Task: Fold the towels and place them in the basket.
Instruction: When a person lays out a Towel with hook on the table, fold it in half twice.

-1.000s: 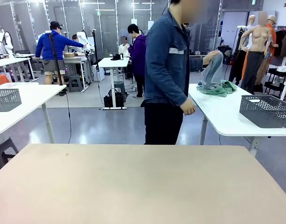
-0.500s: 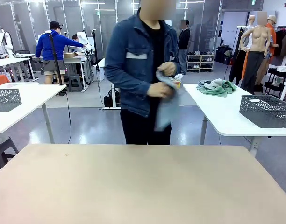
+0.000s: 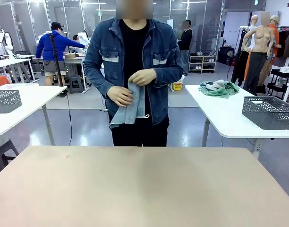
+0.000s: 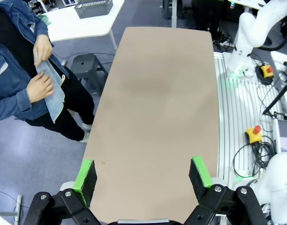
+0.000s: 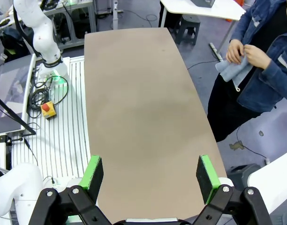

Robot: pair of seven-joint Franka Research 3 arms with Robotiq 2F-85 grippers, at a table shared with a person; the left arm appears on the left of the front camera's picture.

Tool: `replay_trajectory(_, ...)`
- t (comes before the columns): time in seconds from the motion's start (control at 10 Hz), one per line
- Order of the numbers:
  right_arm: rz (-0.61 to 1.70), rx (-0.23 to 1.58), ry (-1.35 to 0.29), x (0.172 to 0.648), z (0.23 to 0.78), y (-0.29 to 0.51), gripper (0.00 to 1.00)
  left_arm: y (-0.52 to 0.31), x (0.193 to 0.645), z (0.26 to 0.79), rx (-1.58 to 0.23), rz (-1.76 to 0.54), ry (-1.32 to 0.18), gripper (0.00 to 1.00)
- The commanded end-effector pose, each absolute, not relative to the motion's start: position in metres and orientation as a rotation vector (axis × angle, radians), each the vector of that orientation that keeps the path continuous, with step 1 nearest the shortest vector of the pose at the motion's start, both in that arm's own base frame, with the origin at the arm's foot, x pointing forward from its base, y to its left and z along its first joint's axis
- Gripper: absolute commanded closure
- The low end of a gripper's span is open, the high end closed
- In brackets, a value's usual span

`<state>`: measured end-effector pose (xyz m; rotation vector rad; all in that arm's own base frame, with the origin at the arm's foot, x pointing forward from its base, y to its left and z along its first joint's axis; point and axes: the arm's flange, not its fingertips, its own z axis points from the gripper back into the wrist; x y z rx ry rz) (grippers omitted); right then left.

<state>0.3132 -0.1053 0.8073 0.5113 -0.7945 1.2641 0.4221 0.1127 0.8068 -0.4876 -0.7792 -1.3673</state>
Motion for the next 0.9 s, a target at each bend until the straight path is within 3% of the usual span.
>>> replay_trajectory(0.0, 1.261, 0.508, -0.801, 0.3135, 0.8085, -0.1048, 0.00, 0.1121, 0.4214, 0.8077, -0.487, -1.368, -0.781, 0.00)
replay_trajectory(0.8, 1.261, 0.508, -0.801, 0.3135, 0.8085, -0.1048, 0.00, 0.1121, 0.4214, 0.8077, -0.487, -1.368, -0.781, 0.00)
